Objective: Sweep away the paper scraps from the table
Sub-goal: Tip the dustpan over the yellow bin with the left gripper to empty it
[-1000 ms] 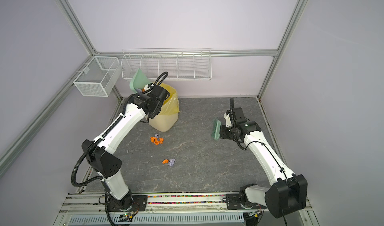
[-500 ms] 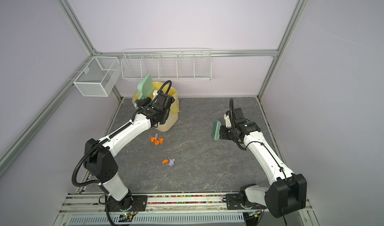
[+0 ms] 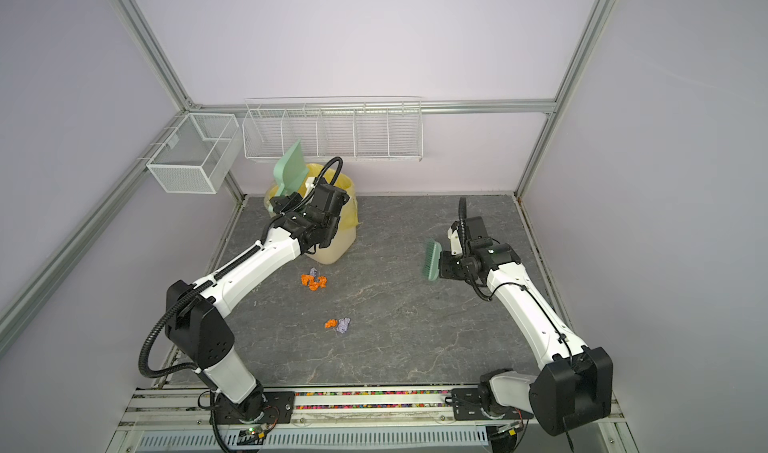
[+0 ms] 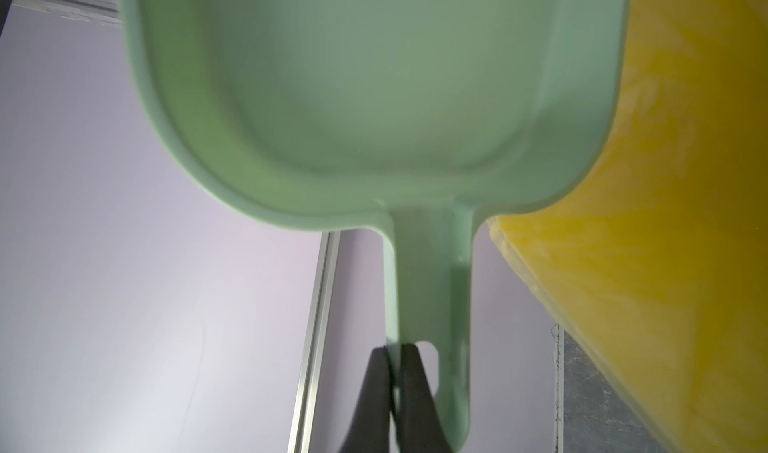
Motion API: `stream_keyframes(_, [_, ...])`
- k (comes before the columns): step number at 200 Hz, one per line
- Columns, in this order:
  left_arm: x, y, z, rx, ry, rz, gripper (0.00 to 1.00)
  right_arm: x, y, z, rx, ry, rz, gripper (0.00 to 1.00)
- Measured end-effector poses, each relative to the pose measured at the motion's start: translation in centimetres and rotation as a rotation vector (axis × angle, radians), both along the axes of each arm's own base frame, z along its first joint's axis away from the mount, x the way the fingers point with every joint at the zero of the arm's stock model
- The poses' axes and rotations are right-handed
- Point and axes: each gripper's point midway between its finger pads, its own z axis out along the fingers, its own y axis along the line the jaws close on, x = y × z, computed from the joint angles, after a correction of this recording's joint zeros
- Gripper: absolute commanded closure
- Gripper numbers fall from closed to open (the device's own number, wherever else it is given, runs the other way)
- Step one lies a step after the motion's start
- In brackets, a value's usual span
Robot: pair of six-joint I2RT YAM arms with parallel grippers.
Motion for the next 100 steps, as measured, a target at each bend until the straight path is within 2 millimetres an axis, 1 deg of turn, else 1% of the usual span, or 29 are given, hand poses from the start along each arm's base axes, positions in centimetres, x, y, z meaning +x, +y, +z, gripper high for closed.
stream_keyframes(32, [-0.2, -0.2, 1.2, -0.127, -0.028, -0.044, 1.0, 0.0, 0.0, 0.0, 0.0, 0.0, 0.0, 0.93])
stream_keyframes(42, [-0.3, -0.2, 1.3, -0.156, -0.032, -0.052, 1.0, 0.0, 0.0, 0.0, 0.002, 0.001, 0.001, 0.93])
stream_keyframes(80, [-0.6, -0.5, -0.3, -0.234, 0.023, -0.086, 1.0, 0.0, 0.0, 0.0, 0.003, 0.001, 0.001, 0.93])
stream_keyframes(100, [-0.7, -1.0, -0.3, -0.305, 0.032, -0.11, 1.0, 0.0, 0.0, 0.0, 0.004, 0.002, -0.001, 0.93])
